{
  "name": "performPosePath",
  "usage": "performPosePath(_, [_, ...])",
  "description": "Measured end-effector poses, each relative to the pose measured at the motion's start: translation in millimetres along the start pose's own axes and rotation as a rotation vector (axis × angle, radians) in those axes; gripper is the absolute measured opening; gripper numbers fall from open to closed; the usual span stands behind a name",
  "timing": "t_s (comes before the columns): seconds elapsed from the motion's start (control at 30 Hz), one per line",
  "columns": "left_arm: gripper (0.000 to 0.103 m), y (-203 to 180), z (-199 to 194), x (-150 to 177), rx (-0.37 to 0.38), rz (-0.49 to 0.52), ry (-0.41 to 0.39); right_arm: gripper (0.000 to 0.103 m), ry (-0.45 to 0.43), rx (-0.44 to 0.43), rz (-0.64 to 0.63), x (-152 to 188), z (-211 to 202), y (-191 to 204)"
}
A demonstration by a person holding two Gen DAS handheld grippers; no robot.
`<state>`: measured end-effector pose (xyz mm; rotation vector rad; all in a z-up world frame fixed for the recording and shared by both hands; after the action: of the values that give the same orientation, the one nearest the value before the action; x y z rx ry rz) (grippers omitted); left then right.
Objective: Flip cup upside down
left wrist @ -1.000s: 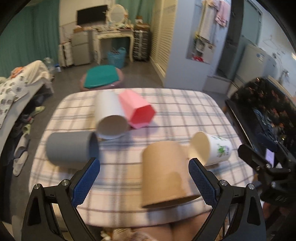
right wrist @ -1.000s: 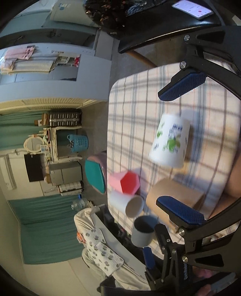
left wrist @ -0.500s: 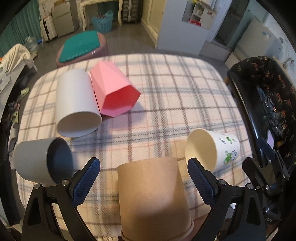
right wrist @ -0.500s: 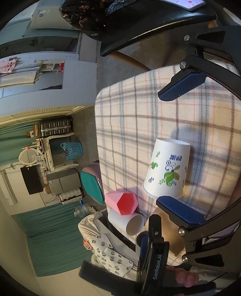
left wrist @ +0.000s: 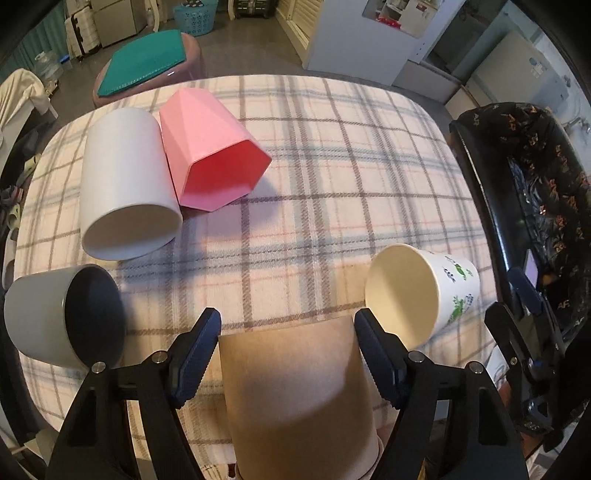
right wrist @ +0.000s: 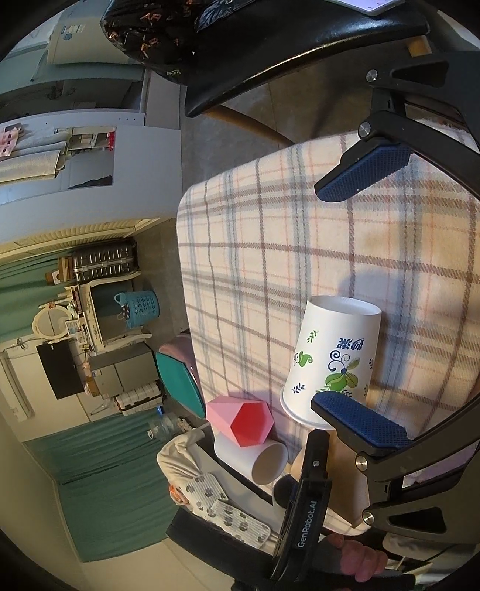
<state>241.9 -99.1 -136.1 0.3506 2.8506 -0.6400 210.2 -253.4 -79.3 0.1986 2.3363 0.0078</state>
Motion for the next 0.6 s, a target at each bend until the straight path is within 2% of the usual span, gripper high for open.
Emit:
performPosePath(0.13, [0.076, -2.1, -18.8, -2.3, -0.004, 0.012, -0.062, 0.103, -0.013, 0.001, 0.004, -1.8, -5.5, 0.6])
performPosePath(0.23, [0.076, -5.8, -42.0, -6.8, -0.016, 0.035, -0.155, 0.103, -0.024, -0.003, -0.002, -2.7, -10.9, 4.4])
performPosePath(0.43, [0.074, -0.6, -80.4, -13.2, -0.114, 0.071, -0.367, 0.103, -0.033, -0.006, -0.016, -1.2, -18.4, 14.1])
performPosePath(0.47, [0.065, 1.5, -85.3, -15.5, -0.135, 0.078, -0.410, 0.103, -0.034, -0.005, -0.018, -0.6, -19.2, 15.4])
performPosePath(0.5, [0.048, 3.6, -86.4, -17.7, -0.142, 0.079, -0.431, 0.103, -0.035, -0.003, -0.021, -0.2, -20.1, 17.0])
performPosePath(0.6, [0.047, 10.9, -77.6, -23.0, -0.127, 0.048, -0.436, 0.103, -0.034, -0.001, -0.031, 1.7, -21.1, 22.2])
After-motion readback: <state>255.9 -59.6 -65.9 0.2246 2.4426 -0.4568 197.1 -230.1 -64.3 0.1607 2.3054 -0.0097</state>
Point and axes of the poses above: each gripper's, at about its wrist camera, not at the fingertips, and z roughly the way its jaws point, y to its left, x to its underside, the point moved 10 cm from there along z, roughly the way its jaws point, and after that the axes turned 14 degrees about x, right-handed, at the moved point
